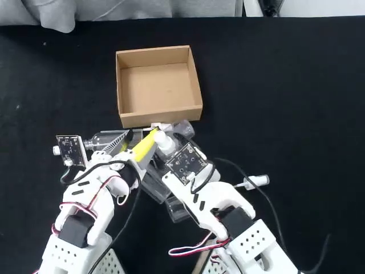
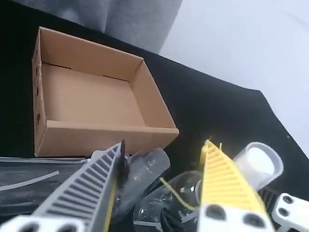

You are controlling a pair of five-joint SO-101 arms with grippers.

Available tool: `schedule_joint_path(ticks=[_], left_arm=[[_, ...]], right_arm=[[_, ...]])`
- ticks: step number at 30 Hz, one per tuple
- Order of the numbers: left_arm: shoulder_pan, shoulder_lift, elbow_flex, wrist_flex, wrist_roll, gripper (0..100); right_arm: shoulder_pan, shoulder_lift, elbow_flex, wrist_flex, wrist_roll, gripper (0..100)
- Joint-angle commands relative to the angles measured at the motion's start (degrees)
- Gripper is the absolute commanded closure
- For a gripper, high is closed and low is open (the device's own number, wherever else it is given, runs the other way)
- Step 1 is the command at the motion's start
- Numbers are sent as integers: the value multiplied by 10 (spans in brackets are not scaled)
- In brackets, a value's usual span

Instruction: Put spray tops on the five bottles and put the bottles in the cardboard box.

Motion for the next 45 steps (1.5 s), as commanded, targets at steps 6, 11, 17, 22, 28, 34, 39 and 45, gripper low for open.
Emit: schedule_joint_path(ticks=[6, 11, 17, 22, 28, 34, 39, 45], left_arm=[[-7, -4, -22, -9, -2, 762], [-54, -4, -38, -9, 42, 762], [-98, -4, -40, -13, 66, 762], [-135, -4, -40, -13, 66, 762], [-140, -4, -41, -16, 62, 762], [-160, -3, -22, -20, 62, 762], [-236, -3, -3, -20, 64, 762], [-308, -4, 26, -20, 68, 762]], right_arm=[[56, -18, -35, -11, -4, 875], [86, -18, -73, 50, -4, 875], [92, -18, -87, 72, -4, 875], [129, -17, -104, 73, -42, 875], [136, -17, -109, 74, -45, 875], [143, -13, -140, 91, -45, 875], [148, -11, -211, 135, -45, 875], [146, -5, -275, 137, -44, 875]])
